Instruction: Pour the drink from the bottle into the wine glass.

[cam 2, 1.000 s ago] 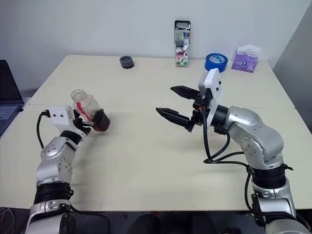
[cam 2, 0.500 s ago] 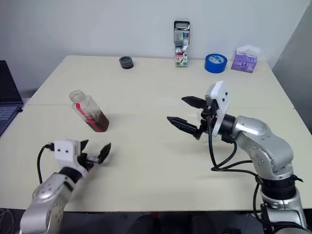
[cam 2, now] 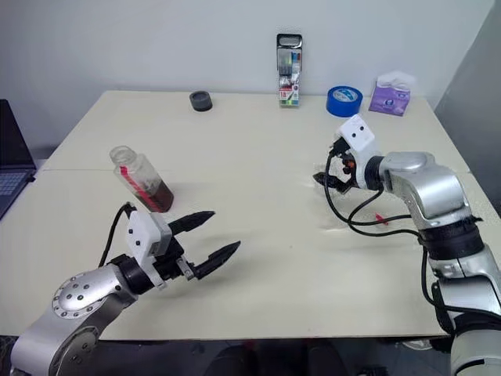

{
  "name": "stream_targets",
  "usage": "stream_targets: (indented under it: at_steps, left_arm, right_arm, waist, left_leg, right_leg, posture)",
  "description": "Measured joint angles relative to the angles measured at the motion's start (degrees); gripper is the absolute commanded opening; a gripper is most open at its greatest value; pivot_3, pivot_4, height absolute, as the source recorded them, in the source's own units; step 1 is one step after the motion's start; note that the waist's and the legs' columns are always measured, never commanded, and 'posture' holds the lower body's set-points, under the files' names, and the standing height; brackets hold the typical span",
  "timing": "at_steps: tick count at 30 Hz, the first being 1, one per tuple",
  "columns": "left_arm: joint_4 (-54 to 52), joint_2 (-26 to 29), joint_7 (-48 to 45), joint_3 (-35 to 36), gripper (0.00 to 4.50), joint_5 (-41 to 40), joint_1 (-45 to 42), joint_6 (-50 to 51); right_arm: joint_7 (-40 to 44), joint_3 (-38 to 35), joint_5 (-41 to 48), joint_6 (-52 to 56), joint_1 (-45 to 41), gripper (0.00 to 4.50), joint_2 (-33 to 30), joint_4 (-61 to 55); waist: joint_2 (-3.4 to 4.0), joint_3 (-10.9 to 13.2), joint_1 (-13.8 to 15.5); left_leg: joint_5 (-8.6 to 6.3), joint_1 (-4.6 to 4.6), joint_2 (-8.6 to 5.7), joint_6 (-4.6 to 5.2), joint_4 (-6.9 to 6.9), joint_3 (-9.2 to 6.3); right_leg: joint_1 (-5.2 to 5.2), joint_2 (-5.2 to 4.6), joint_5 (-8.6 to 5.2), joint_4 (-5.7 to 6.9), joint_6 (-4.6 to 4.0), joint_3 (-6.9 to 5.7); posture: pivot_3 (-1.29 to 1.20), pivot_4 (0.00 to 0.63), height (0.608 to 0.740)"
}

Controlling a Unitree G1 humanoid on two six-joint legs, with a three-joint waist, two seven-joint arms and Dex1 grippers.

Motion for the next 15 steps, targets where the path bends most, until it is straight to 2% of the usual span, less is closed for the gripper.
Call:
stream_targets:
  at_steps: [6,15]
  left_arm:
    - [-0.27,1.66,-1.77,0.28,4.47,-1.4,3.2,-0.13]
    - [-0.91,0.22,-0.76,-0.6,4.47,0.12,8.89,-2.3]
  right_arm:
    - [3.84,3.97,-4.04,5.05,-7.11,4.5,0.98,9.64]
    - [9.33,9.92,-7.04,20.93,-13.85,4.5,-0.94,13.33]
  waist:
    - [0.02,0.01,0.05]
    - [0.09,0.05,0.04]
  left_leg:
    - [-0.05,0.01,0.0,0.09,0.0,0.0]
    - [-0.1,0.03,0.0,0.18,-0.02,-0.01]
  right_leg:
    - [-0.01,-0.02,0.0,0.01,0.0,0.01]
    - [-0.03,-0.04,-0.01,0.03,-0.01,0.01]
  posture:
    - [0.0,0.15,0.74]
    - [0.0,0.15,0.74]
